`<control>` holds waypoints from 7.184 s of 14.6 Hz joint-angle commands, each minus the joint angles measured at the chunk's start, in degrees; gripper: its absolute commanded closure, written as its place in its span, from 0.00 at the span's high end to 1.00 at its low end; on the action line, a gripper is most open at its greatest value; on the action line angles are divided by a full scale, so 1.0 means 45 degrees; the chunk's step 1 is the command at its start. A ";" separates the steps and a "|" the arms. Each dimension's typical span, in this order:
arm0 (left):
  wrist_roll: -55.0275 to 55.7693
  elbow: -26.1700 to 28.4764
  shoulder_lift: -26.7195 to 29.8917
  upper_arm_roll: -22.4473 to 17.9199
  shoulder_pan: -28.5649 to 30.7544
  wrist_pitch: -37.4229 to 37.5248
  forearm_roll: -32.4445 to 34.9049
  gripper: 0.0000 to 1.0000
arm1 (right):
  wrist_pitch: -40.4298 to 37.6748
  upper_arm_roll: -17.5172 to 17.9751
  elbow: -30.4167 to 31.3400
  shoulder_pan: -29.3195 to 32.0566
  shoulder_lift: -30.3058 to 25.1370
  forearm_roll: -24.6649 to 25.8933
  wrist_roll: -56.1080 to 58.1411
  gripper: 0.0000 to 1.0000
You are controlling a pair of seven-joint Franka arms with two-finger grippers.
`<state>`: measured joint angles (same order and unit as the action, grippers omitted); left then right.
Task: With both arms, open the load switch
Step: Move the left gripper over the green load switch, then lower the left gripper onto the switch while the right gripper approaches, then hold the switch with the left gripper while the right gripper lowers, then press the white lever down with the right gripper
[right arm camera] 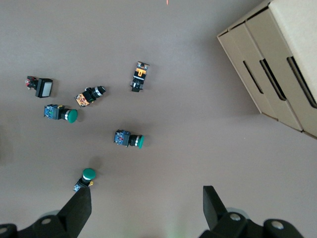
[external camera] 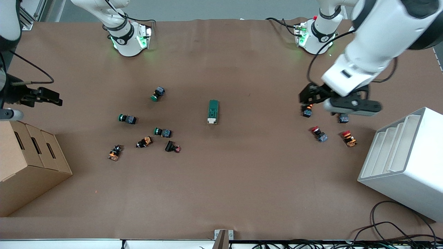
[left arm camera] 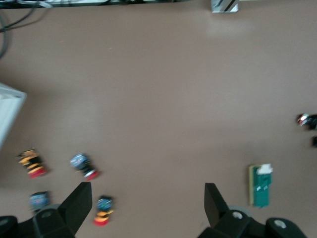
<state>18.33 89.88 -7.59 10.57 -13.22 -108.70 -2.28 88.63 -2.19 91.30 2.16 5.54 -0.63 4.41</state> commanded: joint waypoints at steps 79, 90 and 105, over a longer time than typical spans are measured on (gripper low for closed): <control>2.8544 0.2527 -1.0111 -0.0104 -1.1495 -0.0590 2.3183 1.00 | 0.0148 0.1873 -0.3961 -0.8700 1.0194 -0.4040 -2.7366 1.00; 2.8506 0.2527 -1.0014 -0.0084 -1.1495 -0.0590 2.3106 0.99 | 0.1184 0.1815 -0.3942 -0.8800 1.0155 -0.3846 -2.7288 1.00; 2.6591 0.2332 -0.9544 0.0033 -1.1456 -0.0629 2.1855 0.99 | 0.1983 0.1639 -0.4332 -0.8585 0.9433 -0.2499 -2.6507 1.00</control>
<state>139.16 100.27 -50.99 10.66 -65.05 -110.76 96.94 95.84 5.16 70.87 -37.09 49.87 -13.94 -115.49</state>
